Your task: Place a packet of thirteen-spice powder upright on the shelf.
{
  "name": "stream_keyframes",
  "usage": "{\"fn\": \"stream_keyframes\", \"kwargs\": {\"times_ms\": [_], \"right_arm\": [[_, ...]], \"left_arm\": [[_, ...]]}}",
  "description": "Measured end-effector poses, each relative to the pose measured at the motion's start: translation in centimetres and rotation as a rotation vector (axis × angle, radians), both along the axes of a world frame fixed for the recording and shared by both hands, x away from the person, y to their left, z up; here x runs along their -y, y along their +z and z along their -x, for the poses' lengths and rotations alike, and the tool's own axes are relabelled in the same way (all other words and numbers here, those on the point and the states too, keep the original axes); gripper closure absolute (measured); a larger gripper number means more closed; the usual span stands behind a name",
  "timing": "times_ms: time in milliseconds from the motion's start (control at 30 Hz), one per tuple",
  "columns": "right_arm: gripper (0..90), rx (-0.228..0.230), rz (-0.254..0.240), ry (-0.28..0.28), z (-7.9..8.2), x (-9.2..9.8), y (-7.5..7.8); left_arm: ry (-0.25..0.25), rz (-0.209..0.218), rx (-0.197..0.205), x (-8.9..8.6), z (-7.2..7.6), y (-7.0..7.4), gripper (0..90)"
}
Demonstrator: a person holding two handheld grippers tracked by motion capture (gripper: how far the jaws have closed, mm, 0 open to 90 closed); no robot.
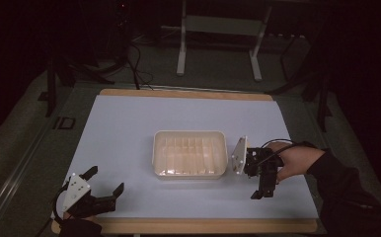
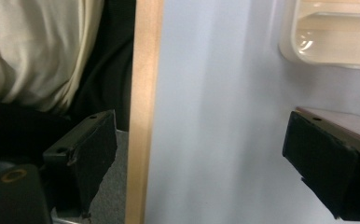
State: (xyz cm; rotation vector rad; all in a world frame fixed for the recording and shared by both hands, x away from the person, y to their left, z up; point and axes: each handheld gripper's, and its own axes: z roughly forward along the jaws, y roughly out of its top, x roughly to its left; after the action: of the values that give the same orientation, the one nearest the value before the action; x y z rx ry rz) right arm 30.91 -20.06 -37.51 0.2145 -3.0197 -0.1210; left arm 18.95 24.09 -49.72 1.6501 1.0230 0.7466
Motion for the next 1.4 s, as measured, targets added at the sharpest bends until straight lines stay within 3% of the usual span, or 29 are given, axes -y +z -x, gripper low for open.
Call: {"fn": "stream_keyframes", "kwargs": {"times_ms": [167, 267, 433, 900, 1167, 1267, 1400], "right_arm": [[10.2, 0.032, 0.009, -0.001, -0.6, -0.2, 0.3], [15.1, 0.048, -0.026, -0.001, -1.1, -0.2, 0.9], [14.4, 0.076, -0.063, -0.019, -2.3, -0.2, 1.8], [13.0, 0.128, -0.052, -0.068, -4.5, -0.4, 3.0], [13.1, 0.18, -0.079, -0.084, -6.5, 0.0, 2.5], [13.2, 0.201, -0.063, -0.078, -7.2, 0.2, 1.9], [13.6, 0.177, -0.03, -0.096, -7.9, 0.3, 1.2]], "left_arm": [[-0.01, 0.002, 0.002, 0.1, 0.0, 0.0, 0.0], [-0.018, 0.0, 0.003, 0.2, 0.0, -0.1, 0.0], [-0.027, -0.002, 0.004, 0.2, 0.1, -0.1, 0.0], [-0.026, -0.003, -0.001, 0.2, 0.1, -0.1, 0.0], [-0.029, -0.002, -0.004, 0.2, 0.1, -0.1, 0.0], [-0.027, 0.0, -0.003, 0.2, 0.1, -0.1, 0.0], [-0.027, 0.003, -0.005, 0.1, 0.1, -0.1, 0.0]]}}
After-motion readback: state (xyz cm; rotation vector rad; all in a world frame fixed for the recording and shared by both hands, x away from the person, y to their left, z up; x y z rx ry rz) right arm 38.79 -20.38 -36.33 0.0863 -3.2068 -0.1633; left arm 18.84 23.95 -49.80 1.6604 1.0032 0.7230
